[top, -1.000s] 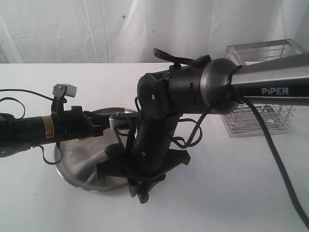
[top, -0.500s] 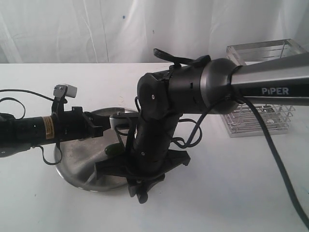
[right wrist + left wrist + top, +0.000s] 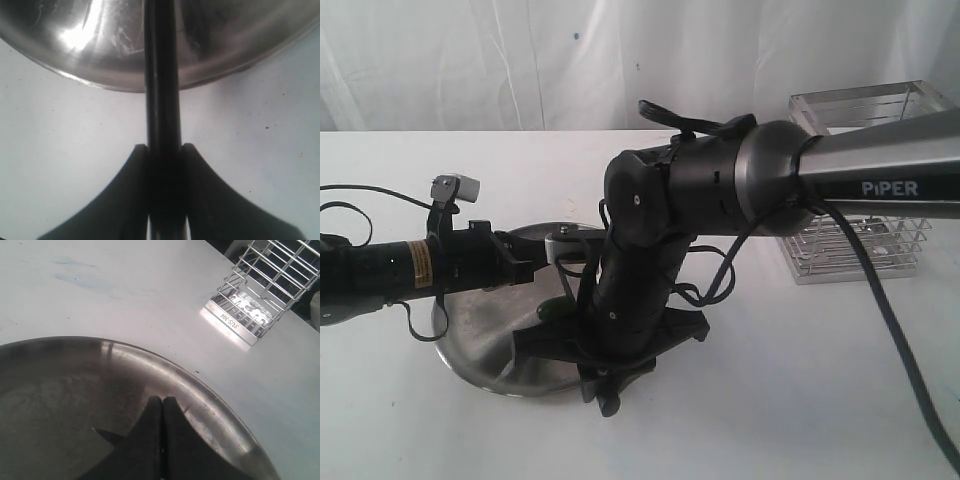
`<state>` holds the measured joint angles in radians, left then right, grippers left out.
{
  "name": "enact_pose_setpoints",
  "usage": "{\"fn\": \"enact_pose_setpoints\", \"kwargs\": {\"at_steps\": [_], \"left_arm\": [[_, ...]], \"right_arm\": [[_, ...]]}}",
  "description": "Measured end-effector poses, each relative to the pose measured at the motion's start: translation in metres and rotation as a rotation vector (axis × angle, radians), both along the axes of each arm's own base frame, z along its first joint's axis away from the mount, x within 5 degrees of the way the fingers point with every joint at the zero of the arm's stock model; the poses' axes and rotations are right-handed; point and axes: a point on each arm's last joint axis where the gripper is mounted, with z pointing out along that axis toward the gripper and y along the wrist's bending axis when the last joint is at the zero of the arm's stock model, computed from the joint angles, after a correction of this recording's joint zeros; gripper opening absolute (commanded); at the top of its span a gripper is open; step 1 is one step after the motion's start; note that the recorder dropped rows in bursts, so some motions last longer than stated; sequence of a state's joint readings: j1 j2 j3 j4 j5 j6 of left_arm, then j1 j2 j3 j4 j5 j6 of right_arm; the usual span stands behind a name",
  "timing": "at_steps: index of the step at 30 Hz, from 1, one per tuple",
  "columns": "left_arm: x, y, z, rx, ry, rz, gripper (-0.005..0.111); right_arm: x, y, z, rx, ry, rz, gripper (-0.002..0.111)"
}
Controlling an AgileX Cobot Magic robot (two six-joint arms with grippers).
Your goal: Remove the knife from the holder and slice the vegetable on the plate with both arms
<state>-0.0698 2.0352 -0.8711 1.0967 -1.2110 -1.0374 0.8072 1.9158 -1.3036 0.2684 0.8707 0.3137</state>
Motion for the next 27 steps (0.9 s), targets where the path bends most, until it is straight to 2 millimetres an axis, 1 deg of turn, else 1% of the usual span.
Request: {"fn": "enact_pose_setpoints", "kwargs": {"at_steps": [8, 13, 19, 23, 27], "left_arm": [[0.0000, 0.0000, 0.0000, 0.000, 0.000, 0.000, 0.000], [-0.0019, -0.0054, -0.0003, 0.023, -0.026, -0.032, 0.000], [0.0010, -0.0090, 0.0031, 0.021, -0.033, -0.054, 0.000], [0.0003, -0.0082, -0.0009, 0.069, -0.015, -0.064, 0.000], [0.0001, -0.0080, -0.0019, 0.079, -0.009, -0.066, 0.000]], "right_arm": [[-0.0004, 0.0005, 0.0002, 0.006, 0.006, -0.005, 0.000], [-0.0005, 0.0007, 0.0002, 0.007, 0.008, -0.006, 0.000], [-0.0006, 0.0007, 0.0002, 0.008, 0.009, -0.007, 0.000], [-0.0006, 0.0007, 0.0002, 0.008, 0.009, -0.007, 0.000], [-0.0006, 0.0007, 0.0002, 0.008, 0.009, -0.007, 0.000]]}}
